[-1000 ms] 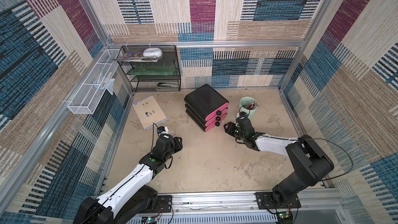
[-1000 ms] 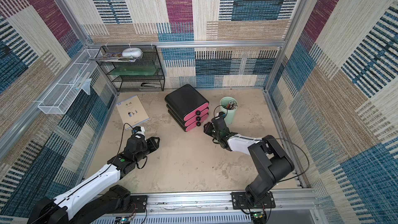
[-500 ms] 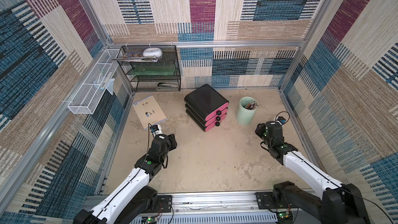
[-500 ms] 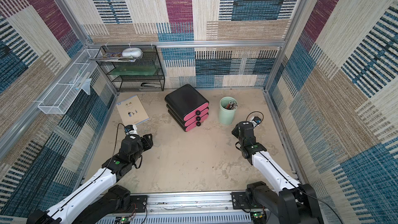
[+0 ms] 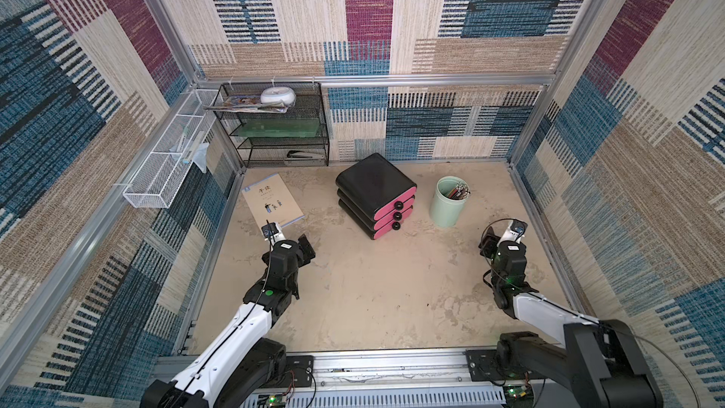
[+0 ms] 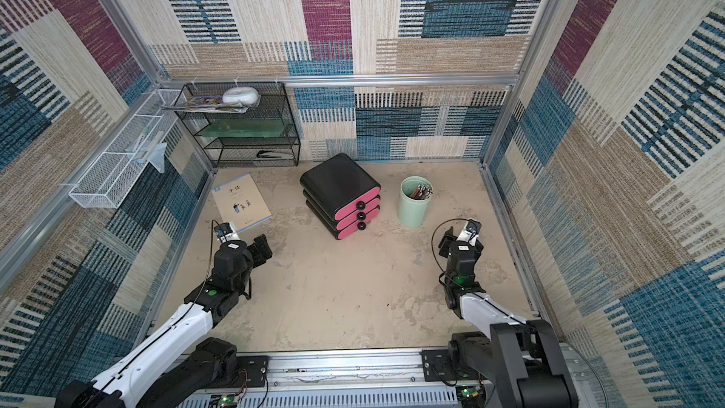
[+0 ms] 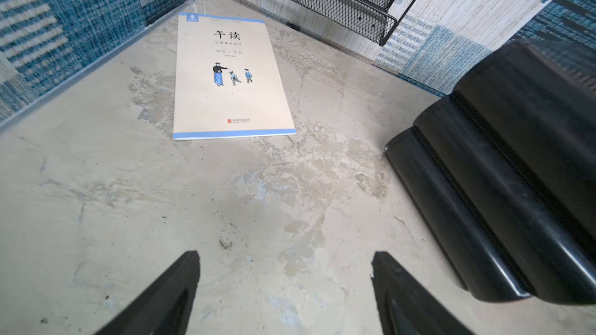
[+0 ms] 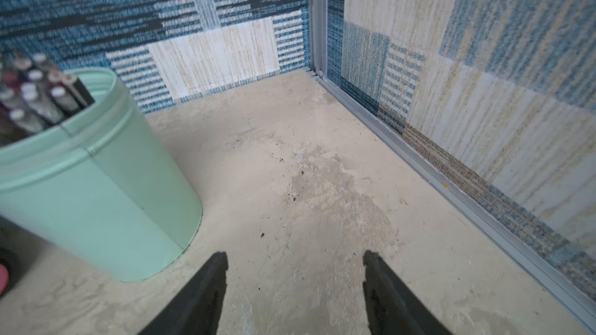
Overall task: Put the paint cans in the drawer according to color
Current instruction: Reset both arms
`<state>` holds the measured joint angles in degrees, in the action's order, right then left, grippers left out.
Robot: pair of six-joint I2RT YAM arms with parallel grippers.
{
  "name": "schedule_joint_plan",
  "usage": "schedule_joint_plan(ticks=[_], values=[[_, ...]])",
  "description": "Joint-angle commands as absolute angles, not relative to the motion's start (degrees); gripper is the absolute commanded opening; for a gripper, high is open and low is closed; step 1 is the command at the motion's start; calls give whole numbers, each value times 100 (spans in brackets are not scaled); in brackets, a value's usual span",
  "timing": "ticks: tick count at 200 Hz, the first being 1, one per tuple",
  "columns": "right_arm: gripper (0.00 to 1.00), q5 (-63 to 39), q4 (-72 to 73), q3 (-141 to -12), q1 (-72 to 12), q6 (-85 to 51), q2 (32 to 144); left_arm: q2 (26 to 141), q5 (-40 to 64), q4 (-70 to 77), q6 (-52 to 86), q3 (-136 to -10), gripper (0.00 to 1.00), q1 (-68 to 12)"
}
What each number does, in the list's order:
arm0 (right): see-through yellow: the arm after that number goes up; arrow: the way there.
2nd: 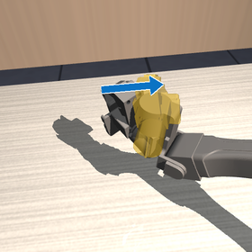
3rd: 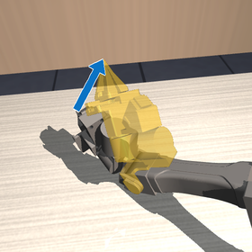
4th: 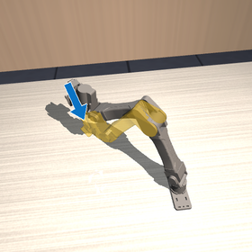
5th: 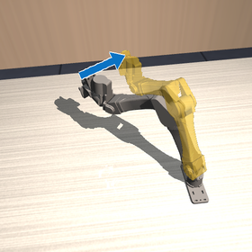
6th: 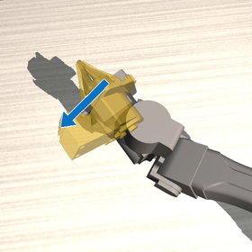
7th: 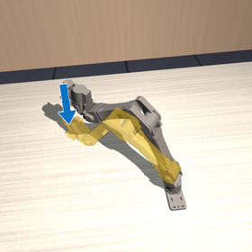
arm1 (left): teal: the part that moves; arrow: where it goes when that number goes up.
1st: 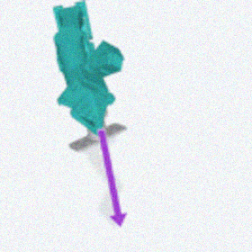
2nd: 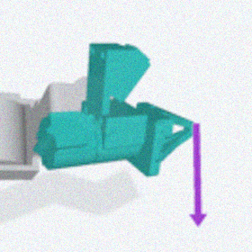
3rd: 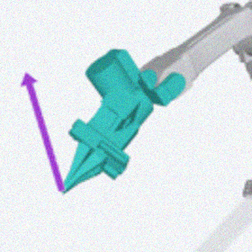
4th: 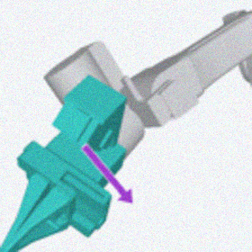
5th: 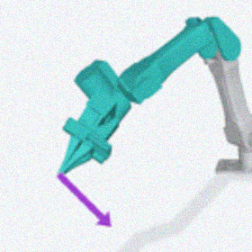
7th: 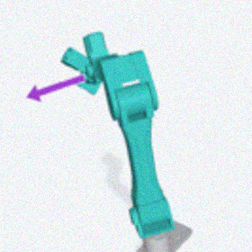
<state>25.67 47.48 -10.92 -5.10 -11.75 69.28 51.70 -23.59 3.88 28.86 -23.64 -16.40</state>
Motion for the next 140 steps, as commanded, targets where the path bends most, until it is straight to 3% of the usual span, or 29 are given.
schedule_joint_plan(ticks=[1, 19, 64, 91, 120, 140], values=[[71, 2057, 6642, -1068, -479, -283, 7620, 5336, -2575, 886, 2341, -2399, 90, -1529], [71, 1779, 6319, -1377, -483, 28, 7793, 5563, -2334, 1091, 2039, -2424, 90, -1295], [72, 1783, 8721, -770, -389, 97, 8959, 5914, -1974, 1443, 1339, -2556, 91, -883], [73, 1559, 7536, -1259, -242, -85, 8848, 6282, -2023, 1891, 766, -2448, 92, -811], [78, 1173, 7442, -1239, 66, -344, 8771, 7117, -2294, 3607, 851, -1858, 91, -656], [80, 1177, 7417, -1256, 68, -352, 8771, 7296, -1954, 3629, 410, -2065, 90, -637]])
